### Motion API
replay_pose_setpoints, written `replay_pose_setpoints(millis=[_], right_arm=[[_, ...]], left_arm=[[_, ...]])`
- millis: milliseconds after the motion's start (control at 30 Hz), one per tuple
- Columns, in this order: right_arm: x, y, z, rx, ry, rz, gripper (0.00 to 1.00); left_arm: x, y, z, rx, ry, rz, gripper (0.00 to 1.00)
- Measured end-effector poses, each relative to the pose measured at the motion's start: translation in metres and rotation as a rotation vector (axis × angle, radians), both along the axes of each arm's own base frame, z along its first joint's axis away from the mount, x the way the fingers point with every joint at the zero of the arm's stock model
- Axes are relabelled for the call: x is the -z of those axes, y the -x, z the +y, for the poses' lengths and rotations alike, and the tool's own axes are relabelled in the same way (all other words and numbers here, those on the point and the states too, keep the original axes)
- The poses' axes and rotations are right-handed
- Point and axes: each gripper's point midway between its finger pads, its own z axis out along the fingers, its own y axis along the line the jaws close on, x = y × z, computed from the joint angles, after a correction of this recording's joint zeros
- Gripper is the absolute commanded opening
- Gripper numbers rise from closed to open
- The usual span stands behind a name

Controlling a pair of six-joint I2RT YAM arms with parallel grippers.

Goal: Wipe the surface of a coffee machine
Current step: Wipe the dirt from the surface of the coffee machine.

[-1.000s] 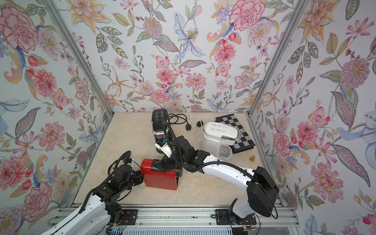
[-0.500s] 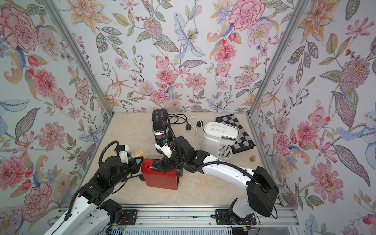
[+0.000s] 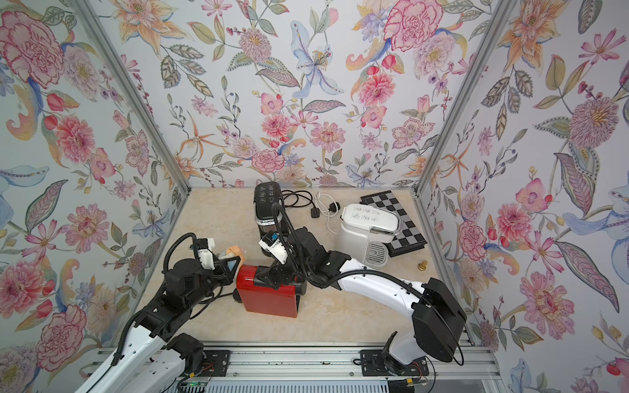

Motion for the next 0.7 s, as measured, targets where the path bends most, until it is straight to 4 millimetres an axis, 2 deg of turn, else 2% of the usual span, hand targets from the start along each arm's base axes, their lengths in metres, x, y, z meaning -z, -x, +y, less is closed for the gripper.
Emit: replay_pose_setpoints(millis=[133, 400, 433, 600, 700], right_arm=[[0.000, 0.000, 0.000, -0.004, -0.002, 0.002, 0.91], [0.003, 0.001, 0.000, -0.014, 0.004, 0.003, 0.92], [0.003, 0.001, 0.000, -0.015, 0.005, 0.002, 0.92], [0.003, 0.001, 0.000, -0.016, 0.004, -0.003, 0.92], [0.003, 0.000, 0.000, -0.016, 0.004, -0.003, 0.92]], left_arm=[[0.039, -0.001, 0.000, 0.008, -0.018, 0.086, 0.00], [0.047, -0.013, -0.010, 0.023, 0.083, 0.034, 0.00], [0.052, -0.013, -0.009, 0.018, 0.083, 0.038, 0.00], [0.099, 0.004, -0.002, 0.009, 0.042, 0.166, 0.00], [0.095, 0.010, -0.003, 0.026, 0.046, 0.158, 0.00]])
